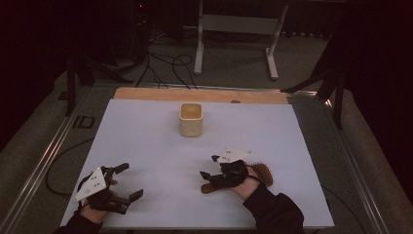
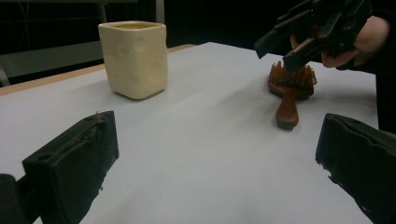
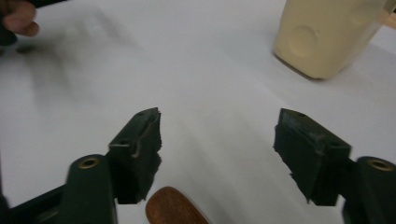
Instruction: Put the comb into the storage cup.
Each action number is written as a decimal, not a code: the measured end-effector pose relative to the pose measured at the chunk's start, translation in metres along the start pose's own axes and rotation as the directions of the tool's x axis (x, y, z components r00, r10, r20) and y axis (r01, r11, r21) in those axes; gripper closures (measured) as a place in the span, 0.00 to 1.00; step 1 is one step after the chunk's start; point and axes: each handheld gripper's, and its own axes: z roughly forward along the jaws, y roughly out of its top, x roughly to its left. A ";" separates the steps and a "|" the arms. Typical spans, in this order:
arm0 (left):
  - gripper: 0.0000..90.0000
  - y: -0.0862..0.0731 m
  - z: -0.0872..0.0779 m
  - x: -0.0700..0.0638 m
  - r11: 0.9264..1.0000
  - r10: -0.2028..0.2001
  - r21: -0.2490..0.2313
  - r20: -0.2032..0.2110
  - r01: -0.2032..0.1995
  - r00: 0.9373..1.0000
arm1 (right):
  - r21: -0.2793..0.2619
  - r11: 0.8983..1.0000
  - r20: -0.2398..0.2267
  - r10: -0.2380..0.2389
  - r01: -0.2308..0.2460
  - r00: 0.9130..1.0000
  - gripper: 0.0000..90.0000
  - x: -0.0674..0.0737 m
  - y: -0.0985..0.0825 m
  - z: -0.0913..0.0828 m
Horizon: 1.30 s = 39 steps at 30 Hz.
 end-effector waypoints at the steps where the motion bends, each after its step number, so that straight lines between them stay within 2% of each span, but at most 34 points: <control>1: 0.00 0.000 0.000 0.000 1.000 0.000 0.001 0.001 0.000 1.000 | 0.000 1.000 0.000 0.000 0.000 1.000 0.38 0.000 0.000 0.000; 12: 0.00 0.000 0.000 0.000 1.000 0.000 0.000 0.003 0.000 1.000 | 0.075 0.997 0.010 0.005 -0.005 1.000 0.67 0.002 -0.006 0.015; 23: 0.00 0.000 0.000 0.000 1.000 0.001 0.007 0.005 -0.001 1.000 | 0.155 0.988 0.037 0.020 -0.025 0.999 0.99 0.002 -0.008 0.025; 29: 0.00 0.000 0.001 0.000 1.000 0.000 0.008 0.005 0.000 1.000 | 0.210 0.977 0.029 0.009 -0.015 1.000 1.00 0.005 -0.011 0.032; 39: 0.00 0.000 0.001 0.000 1.000 -0.001 0.007 0.006 0.001 1.000 | 0.263 0.965 0.013 -0.007 0.004 1.000 1.00 0.009 -0.016 0.038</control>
